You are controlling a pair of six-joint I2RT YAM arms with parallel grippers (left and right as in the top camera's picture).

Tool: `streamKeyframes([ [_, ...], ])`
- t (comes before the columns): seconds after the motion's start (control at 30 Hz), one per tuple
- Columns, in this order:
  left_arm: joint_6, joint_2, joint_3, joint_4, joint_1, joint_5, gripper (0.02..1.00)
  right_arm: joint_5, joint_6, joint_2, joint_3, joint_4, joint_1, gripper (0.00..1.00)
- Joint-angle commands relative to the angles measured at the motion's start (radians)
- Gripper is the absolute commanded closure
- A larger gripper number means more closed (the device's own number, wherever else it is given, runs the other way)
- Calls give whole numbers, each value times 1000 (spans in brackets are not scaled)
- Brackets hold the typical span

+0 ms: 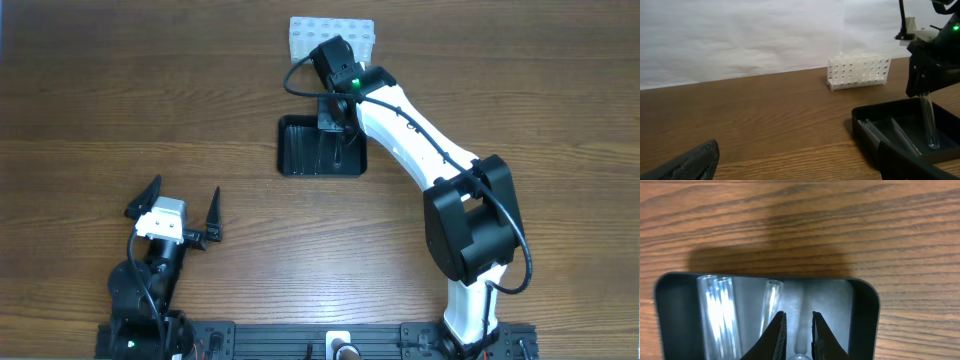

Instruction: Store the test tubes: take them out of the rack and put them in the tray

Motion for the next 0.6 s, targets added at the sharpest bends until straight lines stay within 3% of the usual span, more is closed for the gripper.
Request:
streamKeyframes([
  [0.03,14,-7,-5,0,-4,10,18,36,23,4,-20,6,-4,877],
  [0.33,14,-7,-5,0,-4,10,20,35,30,37,-32,21,-5,831],
  [0.6,14,-7,-5,0,-4,10,18,32,29,40,-32,32,-5,704],
])
